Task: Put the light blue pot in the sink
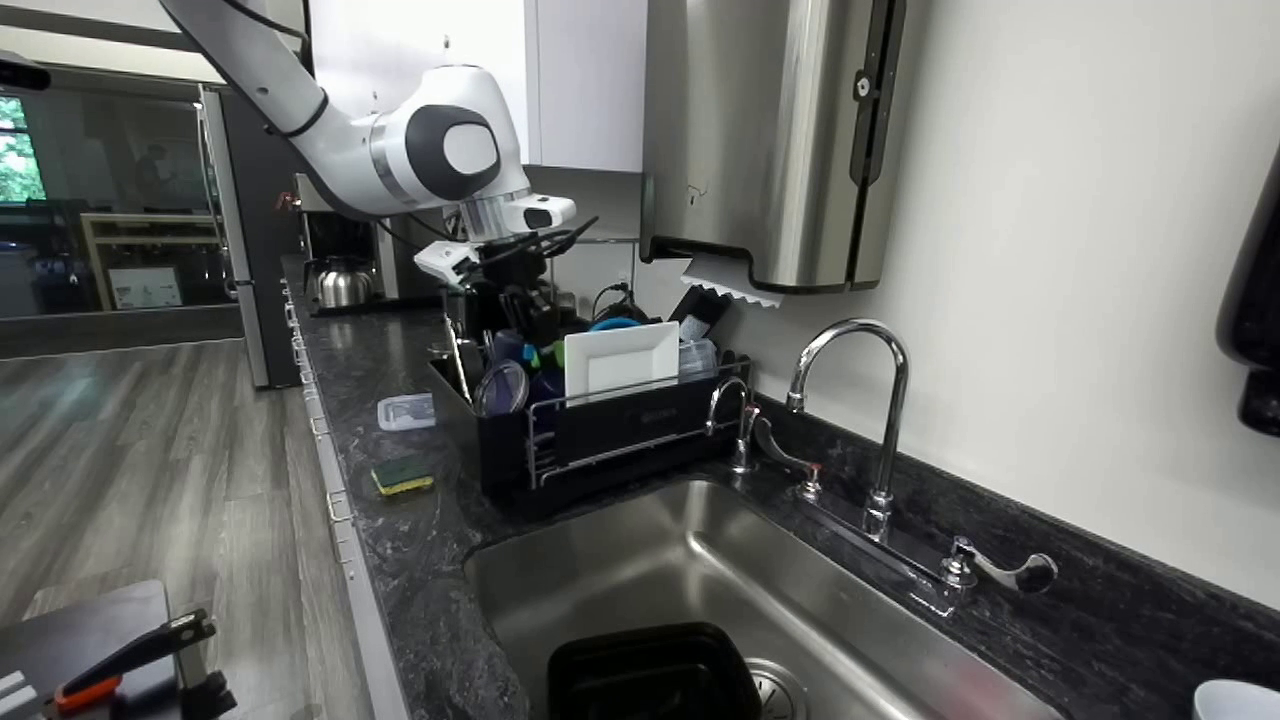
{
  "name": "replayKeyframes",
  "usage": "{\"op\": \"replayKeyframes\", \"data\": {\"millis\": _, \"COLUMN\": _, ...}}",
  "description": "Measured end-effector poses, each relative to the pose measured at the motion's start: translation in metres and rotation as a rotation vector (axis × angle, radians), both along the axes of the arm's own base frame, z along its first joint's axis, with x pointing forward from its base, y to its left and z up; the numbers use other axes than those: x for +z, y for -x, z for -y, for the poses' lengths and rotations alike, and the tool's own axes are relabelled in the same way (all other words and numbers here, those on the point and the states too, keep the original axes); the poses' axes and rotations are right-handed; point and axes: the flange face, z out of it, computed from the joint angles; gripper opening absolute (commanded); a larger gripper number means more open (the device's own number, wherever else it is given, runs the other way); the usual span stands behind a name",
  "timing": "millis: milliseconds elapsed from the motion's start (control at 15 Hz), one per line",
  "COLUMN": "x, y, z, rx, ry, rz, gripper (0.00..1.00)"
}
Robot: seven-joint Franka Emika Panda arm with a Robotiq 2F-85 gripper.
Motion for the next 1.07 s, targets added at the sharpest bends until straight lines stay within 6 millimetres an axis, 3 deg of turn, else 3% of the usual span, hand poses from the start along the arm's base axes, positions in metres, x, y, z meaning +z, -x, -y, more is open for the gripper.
{"op": "replayKeyframes", "data": {"millis": 467, "x": 0.005, "y": -0.001, "z": 0.001, "rx": 0.013, "ry": 0.015, "rz": 0.015, "gripper": 0.07}}
{"op": "replayKeyframes", "data": {"millis": 800, "x": 0.037, "y": -0.001, "z": -0.002, "rx": 0.036, "ry": 0.028, "rz": 0.073, "gripper": 0.07}}
{"op": "replayKeyframes", "data": {"millis": 1067, "x": 0.048, "y": 0.002, "z": -0.005, "rx": 0.046, "ry": 0.037, "rz": 0.086, "gripper": 0.07}}
